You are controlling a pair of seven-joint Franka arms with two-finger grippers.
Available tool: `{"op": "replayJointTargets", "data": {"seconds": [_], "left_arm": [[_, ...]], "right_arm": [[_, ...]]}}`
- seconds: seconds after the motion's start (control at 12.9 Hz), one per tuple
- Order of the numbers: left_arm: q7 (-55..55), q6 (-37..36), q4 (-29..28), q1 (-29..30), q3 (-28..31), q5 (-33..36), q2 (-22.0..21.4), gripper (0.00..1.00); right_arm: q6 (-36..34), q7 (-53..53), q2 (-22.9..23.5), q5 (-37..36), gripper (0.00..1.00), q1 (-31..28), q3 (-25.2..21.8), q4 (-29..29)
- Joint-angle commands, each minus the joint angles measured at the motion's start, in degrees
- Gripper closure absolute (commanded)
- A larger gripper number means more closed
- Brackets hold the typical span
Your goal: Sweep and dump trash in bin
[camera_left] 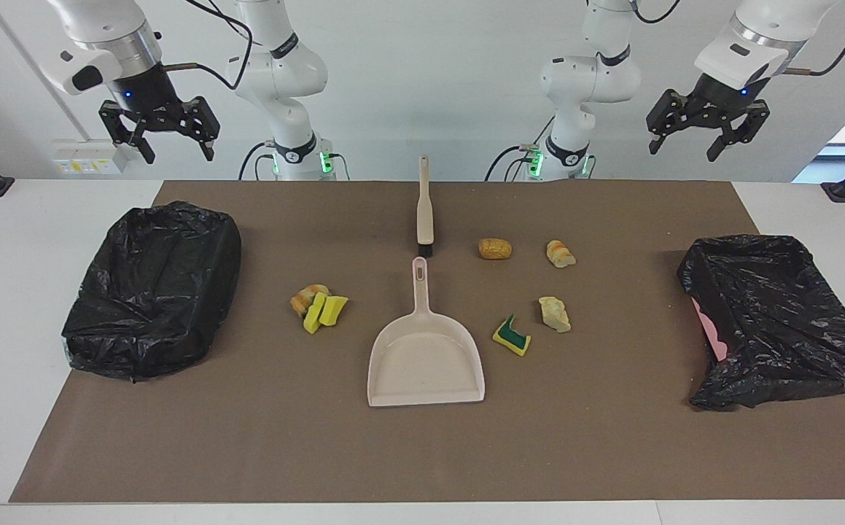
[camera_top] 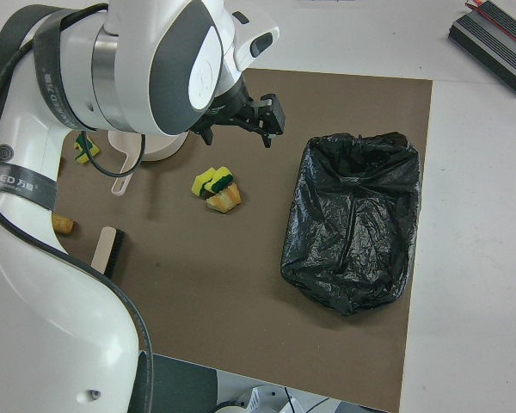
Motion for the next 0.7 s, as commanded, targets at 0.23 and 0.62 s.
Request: {"op": "replayJointTargets", "data": {"seconds": [0.23,0.62], "left_arm": [[0.08,-1.03,0.65,0.34,-0.41,0.50,-0.22,0.00],[-0.09,-1.03,-0.23,-0.27,-1.03,0.06,-0.92,0.00]], "right_arm": [[0.48,1.32,-1.32,0.04,0.00,-0.23,0.40,-1.56],[0.48,1.41,-1.76,0.04,0.00,-0.14,0.40,-2.35]]}}
